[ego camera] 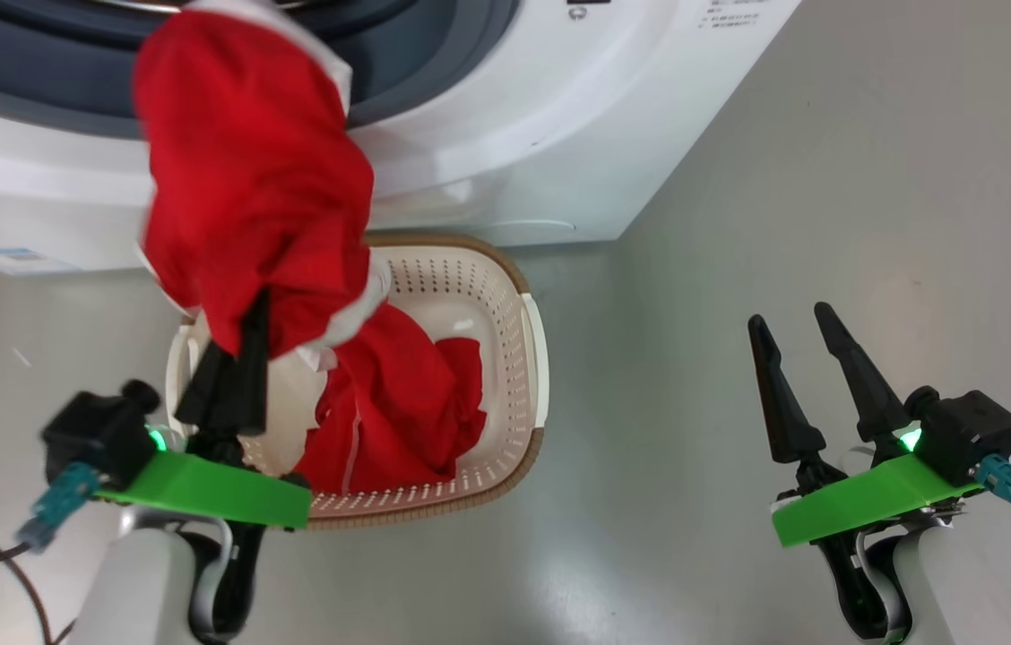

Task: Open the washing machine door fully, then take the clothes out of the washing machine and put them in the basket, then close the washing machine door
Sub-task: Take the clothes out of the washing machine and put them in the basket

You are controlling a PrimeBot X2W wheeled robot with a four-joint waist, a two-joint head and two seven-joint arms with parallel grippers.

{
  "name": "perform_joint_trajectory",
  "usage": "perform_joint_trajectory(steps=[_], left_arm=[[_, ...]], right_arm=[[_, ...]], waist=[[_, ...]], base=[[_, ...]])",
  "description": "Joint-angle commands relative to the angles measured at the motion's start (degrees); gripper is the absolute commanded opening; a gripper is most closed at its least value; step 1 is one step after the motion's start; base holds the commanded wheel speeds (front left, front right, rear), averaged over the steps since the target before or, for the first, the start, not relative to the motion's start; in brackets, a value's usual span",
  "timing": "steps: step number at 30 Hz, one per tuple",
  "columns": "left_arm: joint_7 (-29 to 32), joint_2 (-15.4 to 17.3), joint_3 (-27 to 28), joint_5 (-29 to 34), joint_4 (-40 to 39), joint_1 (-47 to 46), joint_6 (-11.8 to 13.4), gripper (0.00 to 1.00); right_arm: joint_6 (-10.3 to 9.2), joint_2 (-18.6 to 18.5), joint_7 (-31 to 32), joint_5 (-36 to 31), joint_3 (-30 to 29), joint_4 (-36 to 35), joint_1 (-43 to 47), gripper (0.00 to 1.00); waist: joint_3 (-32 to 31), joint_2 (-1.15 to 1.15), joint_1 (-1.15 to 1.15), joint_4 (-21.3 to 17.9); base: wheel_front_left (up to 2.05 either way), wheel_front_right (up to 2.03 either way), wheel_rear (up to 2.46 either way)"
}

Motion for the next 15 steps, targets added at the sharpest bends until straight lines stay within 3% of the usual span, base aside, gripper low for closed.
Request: perform_joint_trajectory(steps=[1,15], left_arm=[[-0.2,1.1,0.9,0.1,0.6,-0.6,-0.3,0.0],[-0.2,3.1,-3.1,-0.4,19.8,-8.0,-0.3,0.0]], right_arm=[[0.29,0.0,-0.4,0.3,1.5,-1.5,-0.8,1.0],[0.29,0.1,-0.4,0.9,1.8,-2.3,-3.0,1.0]], waist=[[1.2,0.0,0.0,-0.4],[7.8,0.0,0.0,-2.2]], base=[[0.0,0.0,0.0],[0.0,0.0,0.0]])
